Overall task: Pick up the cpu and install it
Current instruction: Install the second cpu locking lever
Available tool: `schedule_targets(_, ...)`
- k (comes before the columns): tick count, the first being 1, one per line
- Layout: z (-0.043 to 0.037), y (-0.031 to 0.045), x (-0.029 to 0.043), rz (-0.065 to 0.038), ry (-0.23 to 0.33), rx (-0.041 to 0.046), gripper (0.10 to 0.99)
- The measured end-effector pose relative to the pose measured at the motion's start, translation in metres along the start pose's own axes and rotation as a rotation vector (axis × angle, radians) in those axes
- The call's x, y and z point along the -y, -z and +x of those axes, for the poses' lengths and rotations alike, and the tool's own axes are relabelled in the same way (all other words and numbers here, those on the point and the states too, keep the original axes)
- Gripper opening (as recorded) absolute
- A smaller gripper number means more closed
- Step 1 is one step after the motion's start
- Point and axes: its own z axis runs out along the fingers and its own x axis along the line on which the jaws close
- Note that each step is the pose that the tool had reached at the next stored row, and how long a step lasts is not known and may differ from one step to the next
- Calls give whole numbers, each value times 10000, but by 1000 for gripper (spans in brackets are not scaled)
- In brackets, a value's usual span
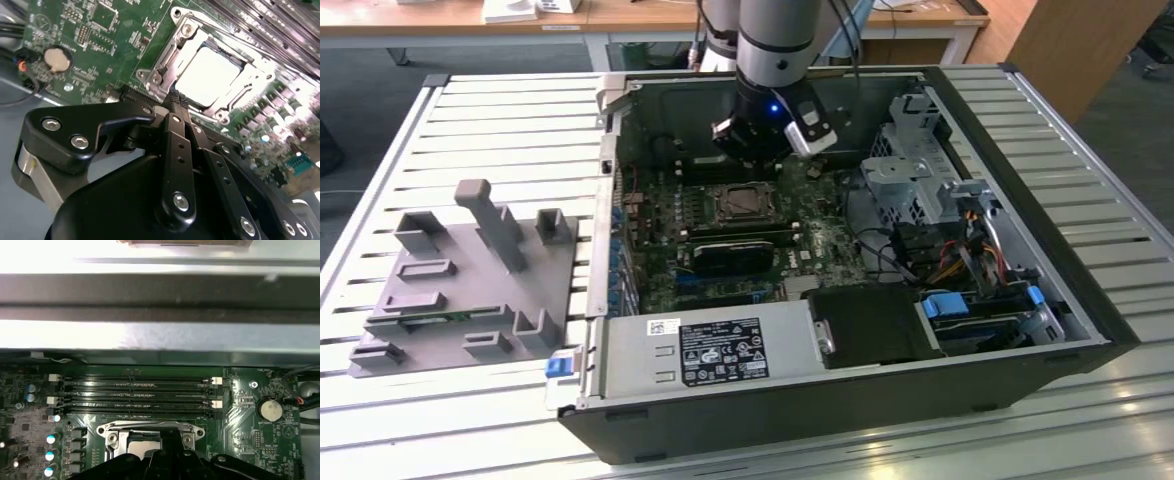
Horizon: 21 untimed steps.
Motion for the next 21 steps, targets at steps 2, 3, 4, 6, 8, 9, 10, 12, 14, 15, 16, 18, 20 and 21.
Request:
schedule_targets(2, 1, 74, -9, 0, 0, 0, 106)
schedule_targets(3, 2, 107, -13, 1, 0, -1, 106)
schedule_targets(4, 2, 130, -15, 2, 0, -1, 106)
schedule_targets(6, 1, 138, -10, 0, 2, -1, 106)
schedule_targets(8, 2, 141, 13, 1, 1, -1, 106)
schedule_targets(9, 2, 143, 29, 1, 0, -1, 106)
schedule_targets(10, 2, 145, 48, 1, 0, -1, 106)
schedule_targets(12, 2, 151, 94, 2, 0, -1, 106)
schedule_targets(14, 2, 158, 149, 1, 1, -1, 106)
schedule_targets(15, 1, 161, 180, 1, 1, -1, 106)
schedule_targets(16, 1, 165, 207, 2, 1, -1, 106)
schedule_targets(18, 2, 171, 258, 1, 1, -1, 106)
schedule_targets(20, 2, 177, 304, 2, 0, -1, 106)
schedule_targets(21, 2, 179, 326, 1, 0, -1, 106)
